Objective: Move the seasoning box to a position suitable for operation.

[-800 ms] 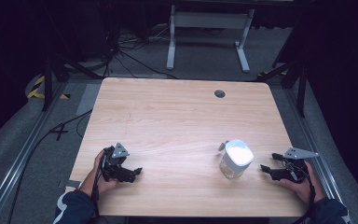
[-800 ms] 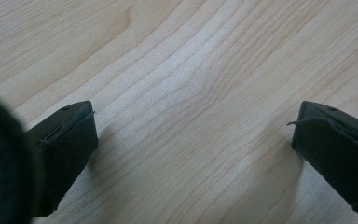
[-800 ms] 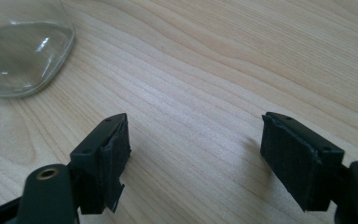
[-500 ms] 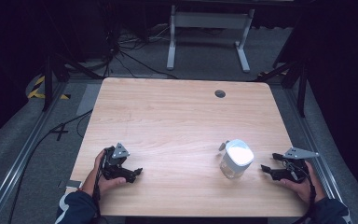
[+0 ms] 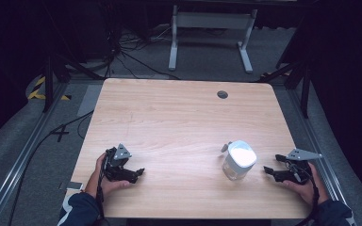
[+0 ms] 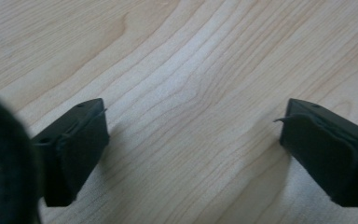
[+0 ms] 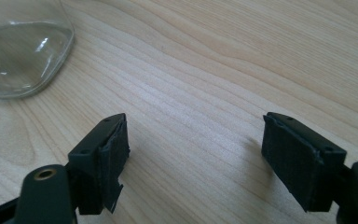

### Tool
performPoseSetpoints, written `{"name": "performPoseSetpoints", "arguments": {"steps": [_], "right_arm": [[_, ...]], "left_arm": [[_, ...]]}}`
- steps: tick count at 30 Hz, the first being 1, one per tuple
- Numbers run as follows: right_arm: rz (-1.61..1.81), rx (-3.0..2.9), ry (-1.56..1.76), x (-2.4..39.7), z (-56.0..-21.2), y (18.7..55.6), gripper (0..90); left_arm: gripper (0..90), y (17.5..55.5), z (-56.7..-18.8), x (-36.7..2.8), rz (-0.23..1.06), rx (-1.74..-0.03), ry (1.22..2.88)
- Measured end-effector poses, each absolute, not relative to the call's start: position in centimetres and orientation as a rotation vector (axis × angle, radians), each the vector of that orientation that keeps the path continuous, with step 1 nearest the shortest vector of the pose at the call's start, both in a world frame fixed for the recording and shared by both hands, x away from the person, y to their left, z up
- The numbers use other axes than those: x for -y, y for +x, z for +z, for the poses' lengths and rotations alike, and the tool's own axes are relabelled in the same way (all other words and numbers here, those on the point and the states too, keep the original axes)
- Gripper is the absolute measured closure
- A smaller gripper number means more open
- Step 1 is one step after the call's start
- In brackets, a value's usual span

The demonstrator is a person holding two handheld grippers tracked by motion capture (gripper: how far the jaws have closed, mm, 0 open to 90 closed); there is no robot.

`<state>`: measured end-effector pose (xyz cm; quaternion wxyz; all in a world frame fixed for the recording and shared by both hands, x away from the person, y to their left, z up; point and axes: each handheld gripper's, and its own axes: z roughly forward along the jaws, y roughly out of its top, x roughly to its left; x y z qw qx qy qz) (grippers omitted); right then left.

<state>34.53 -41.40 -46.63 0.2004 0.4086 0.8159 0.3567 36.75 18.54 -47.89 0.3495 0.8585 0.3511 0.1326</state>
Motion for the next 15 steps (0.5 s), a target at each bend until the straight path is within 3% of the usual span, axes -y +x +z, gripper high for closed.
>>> {"name": "performPoseSetpoints", "arguments": {"steps": [2, 5, 15], "right_arm": [[0.995, -2.282, 1.142, 41.4, -46.6, 34.5, 22.9], [0.988, -2.293, 1.15, 41.4, -46.5, 34.5, 23.4], [0.98, -2.31, 1.142, 41.4, -46.4, 34.5, 25.0]], "left_arm": [[11.3, 36.8, -47.9, -18.4, 0.35, -0.908, 2.209], [20.9, 36.8, -47.7, -18.5, 0.339, -0.894, 2.204], [32.9, 37.0, -46.6, -17.9, 0.342, -0.848, 2.165]]}}
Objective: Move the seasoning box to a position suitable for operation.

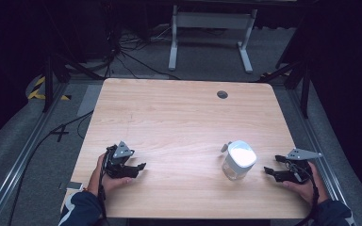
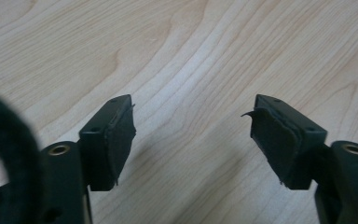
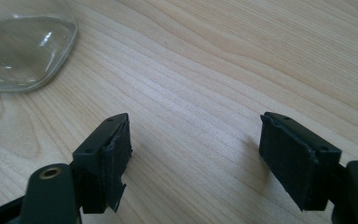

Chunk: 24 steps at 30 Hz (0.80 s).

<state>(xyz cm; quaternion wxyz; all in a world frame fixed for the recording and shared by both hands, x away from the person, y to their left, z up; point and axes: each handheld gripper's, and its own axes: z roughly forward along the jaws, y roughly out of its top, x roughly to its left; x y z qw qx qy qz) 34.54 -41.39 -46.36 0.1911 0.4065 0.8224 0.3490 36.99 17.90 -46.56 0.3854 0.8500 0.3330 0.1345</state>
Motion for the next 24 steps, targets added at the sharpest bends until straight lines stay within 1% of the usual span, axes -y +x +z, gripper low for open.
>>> {"name": "performPoseSetpoints", "arguments": {"steps": [2, 4, 6, 12, 18, 19, 21, 24], "right_arm": [[0.982, -2.312, 1.143, 41.4, -46.3, 34.5, 25.6], [0.981, -2.315, 1.127, 41.3, -46.3, 34.5, 30.7], [0.982, -2.317, 1.126, 41.3, -46.3, 34.3, 32.2], [0.989, -2.31, 1.128, 41.4, -46.3, 34.1, 32.6], [0.992, -2.307, 1.124, 41.5, -46.4, 34.1, 32.6], [0.994, -2.305, 1.126, 41.5, -46.4, 34.1, 32.6], [0.997, -2.304, 1.128, 41.5, -46.4, 34.0, 32.6], [0.998, -2.303, 1.127, 41.5, -46.4, 34.0, 32.6]], "left_arm": [[36.5, 37.1, -46.2, -17.8, 0.344, -0.841, 2.143], [38.3, 37.3, -45.8, -17.5, 0.349, -0.832, 2.126], [39.6, 37.5, -45.6, -17.1, 0.357, -0.811, 2.136], [39.5, 37.9, -44.6, -15.6, 0.355, -0.76, 2.131], [39.8, 38.2, -43.3, -13.1, 0.357, -0.67, 2.129], [41.0, 38.4, -42.8, -12.0, 0.34, -0.653, 2.115], [41.2, 38.4, -42.5, -11.5, 0.337, -0.639, 2.118], [43.9, 38.7, -41.9, -9.9, 0.331, -0.595, 2.111]]}}
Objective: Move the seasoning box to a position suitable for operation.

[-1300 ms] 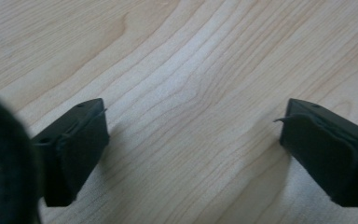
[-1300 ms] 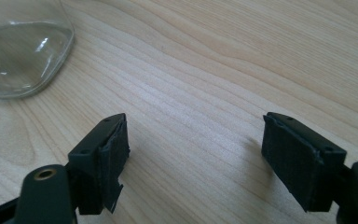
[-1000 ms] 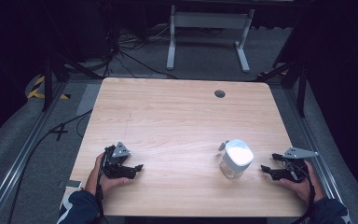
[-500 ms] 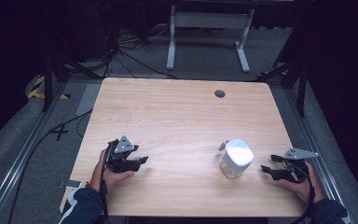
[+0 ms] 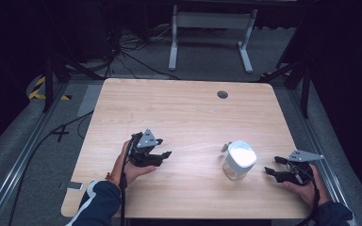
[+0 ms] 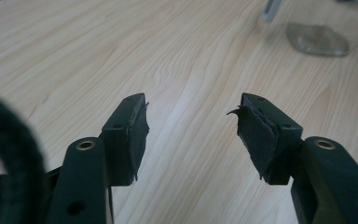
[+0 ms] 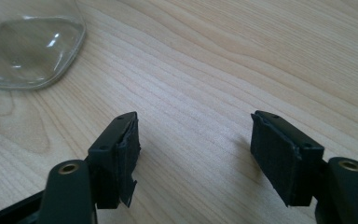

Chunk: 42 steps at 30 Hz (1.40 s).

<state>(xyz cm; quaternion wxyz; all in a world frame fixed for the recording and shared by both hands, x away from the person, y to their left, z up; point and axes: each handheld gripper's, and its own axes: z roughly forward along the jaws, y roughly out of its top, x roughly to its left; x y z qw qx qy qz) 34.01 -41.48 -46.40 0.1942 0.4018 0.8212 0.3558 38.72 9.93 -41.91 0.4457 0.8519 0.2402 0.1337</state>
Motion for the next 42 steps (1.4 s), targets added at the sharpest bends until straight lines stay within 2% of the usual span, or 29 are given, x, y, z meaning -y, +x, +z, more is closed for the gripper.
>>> {"name": "performPoseSetpoints", "arguments": {"steps": [8, 16, 23, 42], "right_arm": [[1.003, -2.297, 1.119, 41.5, -46.5, 34.0, 32.6], [1.006, -2.295, 1.119, 41.5, -46.5, 34.0, 32.5], [1.007, -2.295, 1.118, 41.6, -46.5, 34.0, 32.4], [1.011, -2.296, 1.116, 41.6, -46.5, 34.0, 32.2]], "left_arm": [[55.2, 39.2, -40.6, -5.2, 0.292, -0.481, 2.115], [74.3, 39.1, -39.5, -1.9, 0.286, -0.366, 2.126], [88.4, 39.2, -38.5, 0.2, 0.23, -0.307, 2.084], [89.9, 39.7, -36.9, 7.1, 0.226, -0.183, 2.089]]}}
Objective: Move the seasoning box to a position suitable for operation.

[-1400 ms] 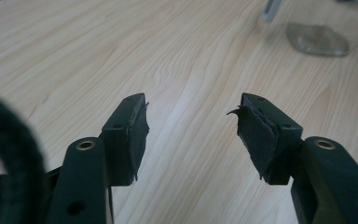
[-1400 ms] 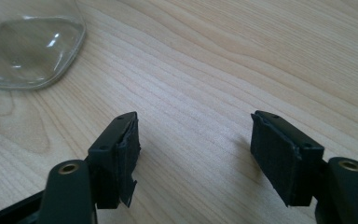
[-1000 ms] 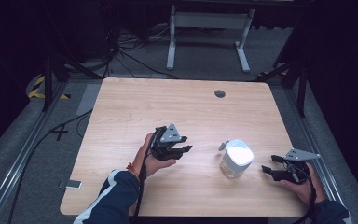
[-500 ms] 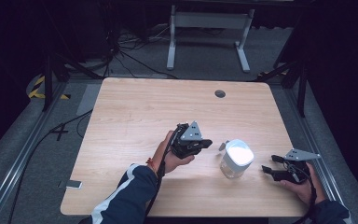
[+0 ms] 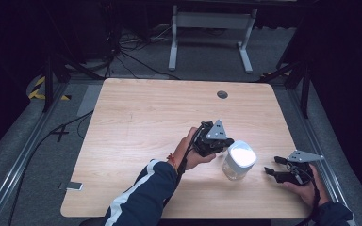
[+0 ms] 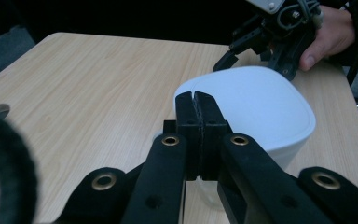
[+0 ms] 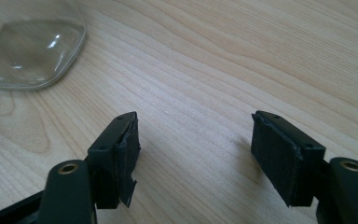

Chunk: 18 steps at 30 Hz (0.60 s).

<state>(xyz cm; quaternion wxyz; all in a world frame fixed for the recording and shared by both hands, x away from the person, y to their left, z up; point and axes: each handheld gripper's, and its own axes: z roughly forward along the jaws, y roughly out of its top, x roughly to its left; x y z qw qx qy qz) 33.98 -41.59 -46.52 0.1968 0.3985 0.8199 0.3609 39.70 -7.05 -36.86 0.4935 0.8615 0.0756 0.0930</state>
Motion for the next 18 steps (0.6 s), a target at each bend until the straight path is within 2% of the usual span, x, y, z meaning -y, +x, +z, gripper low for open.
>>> {"name": "performPoseSetpoints", "arguments": {"steps": [18], "right_arm": [[1.011, -2.297, 1.116, 41.6, -46.5, 34.0, 32.1]], "left_arm": [[89.9, 40.9, -38.0, 8.7, 0.221, -0.215, 2.073]]}}
